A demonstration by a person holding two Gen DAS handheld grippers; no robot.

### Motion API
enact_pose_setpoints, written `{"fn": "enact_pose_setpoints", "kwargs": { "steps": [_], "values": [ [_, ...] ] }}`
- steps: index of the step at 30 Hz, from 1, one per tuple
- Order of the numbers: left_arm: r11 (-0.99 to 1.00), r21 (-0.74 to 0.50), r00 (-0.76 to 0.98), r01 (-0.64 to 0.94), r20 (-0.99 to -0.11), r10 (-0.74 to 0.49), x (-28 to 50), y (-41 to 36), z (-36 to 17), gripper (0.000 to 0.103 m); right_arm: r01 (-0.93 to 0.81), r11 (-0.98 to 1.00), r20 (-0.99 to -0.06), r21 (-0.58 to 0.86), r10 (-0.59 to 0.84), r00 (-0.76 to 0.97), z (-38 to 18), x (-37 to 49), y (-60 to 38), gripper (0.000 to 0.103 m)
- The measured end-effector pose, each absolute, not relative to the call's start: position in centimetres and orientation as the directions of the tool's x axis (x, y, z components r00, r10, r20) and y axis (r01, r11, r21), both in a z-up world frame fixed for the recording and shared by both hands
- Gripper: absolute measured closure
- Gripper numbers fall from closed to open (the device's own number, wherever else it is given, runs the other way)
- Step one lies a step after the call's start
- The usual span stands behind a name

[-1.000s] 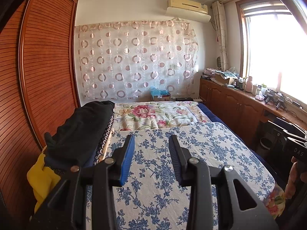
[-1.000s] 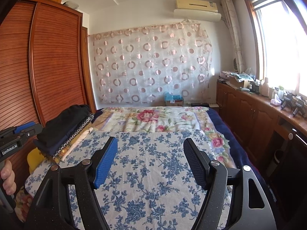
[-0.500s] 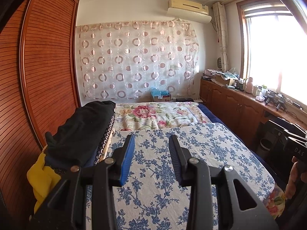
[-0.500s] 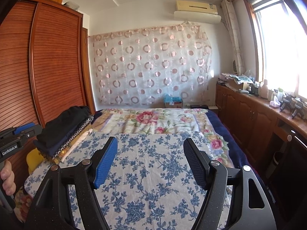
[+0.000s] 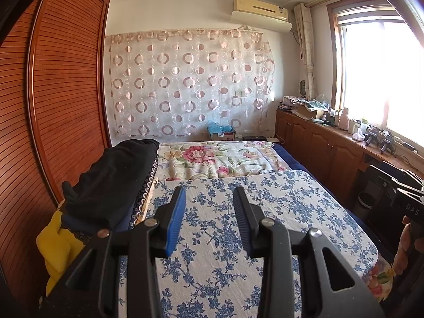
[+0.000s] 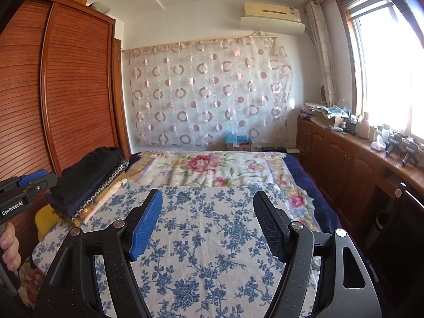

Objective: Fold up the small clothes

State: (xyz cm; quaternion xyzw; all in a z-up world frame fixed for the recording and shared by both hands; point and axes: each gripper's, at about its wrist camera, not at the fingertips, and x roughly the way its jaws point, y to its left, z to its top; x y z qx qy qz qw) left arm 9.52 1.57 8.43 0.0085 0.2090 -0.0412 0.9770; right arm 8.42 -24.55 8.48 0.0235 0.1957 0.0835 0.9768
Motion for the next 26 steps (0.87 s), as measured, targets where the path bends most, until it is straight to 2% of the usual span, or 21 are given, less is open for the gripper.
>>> {"fn": "enact_pose_setpoints", "kwargs": {
  "steps": [26],
  "values": [
    [0.997, -0.002, 0.912, 0.083, -0.403, -0.077, 9.39, 1.34, 8.51, 0.067, -0.158, 0.984, -0.374, 0.077, 0.175, 0.911, 8.49, 8.66, -24.92, 0.03]
  ]
}}
